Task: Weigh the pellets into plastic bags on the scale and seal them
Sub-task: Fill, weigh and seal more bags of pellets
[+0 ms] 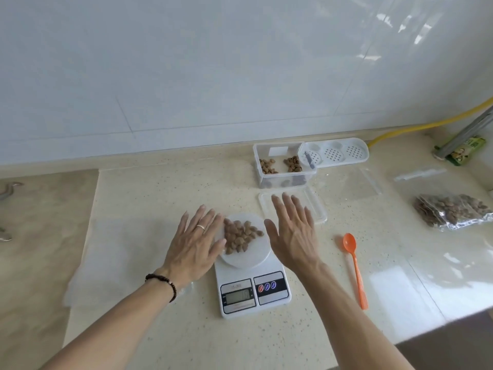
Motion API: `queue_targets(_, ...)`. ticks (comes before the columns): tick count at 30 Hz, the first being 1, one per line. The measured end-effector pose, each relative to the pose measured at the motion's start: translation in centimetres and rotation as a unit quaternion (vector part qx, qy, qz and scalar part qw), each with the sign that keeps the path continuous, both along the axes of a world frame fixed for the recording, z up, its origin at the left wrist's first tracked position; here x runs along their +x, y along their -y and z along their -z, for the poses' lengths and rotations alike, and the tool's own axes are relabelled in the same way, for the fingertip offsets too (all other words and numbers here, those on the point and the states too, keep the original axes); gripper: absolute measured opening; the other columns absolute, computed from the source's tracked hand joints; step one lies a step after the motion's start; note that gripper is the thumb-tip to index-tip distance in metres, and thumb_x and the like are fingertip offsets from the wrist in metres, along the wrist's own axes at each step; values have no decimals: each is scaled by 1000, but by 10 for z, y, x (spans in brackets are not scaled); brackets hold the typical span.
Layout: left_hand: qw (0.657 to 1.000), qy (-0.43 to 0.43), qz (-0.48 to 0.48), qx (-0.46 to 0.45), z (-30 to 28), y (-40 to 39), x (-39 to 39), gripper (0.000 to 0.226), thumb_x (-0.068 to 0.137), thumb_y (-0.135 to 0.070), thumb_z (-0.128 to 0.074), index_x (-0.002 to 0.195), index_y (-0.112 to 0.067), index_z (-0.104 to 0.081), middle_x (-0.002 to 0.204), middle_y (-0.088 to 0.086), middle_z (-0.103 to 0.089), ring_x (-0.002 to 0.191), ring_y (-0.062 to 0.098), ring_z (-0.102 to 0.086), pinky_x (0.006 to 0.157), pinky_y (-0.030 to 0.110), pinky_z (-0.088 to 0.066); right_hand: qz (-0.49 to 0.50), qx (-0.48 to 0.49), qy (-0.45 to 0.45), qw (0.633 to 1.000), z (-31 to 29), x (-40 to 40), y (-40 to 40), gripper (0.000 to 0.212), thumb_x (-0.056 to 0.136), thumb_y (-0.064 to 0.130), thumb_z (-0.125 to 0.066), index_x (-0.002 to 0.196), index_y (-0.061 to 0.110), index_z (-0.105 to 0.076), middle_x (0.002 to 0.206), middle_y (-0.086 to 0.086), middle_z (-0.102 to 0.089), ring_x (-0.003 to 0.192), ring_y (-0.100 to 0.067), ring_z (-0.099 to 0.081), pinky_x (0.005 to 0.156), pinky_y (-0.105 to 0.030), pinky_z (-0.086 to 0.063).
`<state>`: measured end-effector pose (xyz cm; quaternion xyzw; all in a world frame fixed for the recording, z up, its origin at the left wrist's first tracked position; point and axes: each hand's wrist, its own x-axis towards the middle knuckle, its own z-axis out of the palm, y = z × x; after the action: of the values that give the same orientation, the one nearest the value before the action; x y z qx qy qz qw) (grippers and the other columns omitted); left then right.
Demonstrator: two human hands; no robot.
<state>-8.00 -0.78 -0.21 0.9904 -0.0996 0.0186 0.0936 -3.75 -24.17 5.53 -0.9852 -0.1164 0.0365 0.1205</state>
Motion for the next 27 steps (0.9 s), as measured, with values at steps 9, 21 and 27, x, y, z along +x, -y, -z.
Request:
queue_targets(9,999,-25,-7,43,9,-16,-31,66,101,-55,-18,146,-10,-35,151,10,-40,145,27,-23,115,48,-10,-72,-39,17,996,1,-4,-20,73,91,57,1,156,25,-6,165,-4,3,151,-23,11,115,-40,17)
queue_targets(21,1000,-24,-7,-1,13,-10,-16,73,98,-60,-5,152,-12,-16,158,9,-22,149,25,-5,119,51,-10,-68,-53,16,996,-3,0,-16,77,89,58,5,157,24,-5,165,-4,7,151,-23,11,115,-40,18)
queue_targets(27,1000,-19,18,-13,2,4,8,73,98,-59,-8,152,-11,-16,159,8,-20,149,24,-4,119,52,-8,3,-16,-16,1000,-5,1,5,73,93,59,-3,157,24,-9,165,-4,1,152,-23,7,119,-40,8)
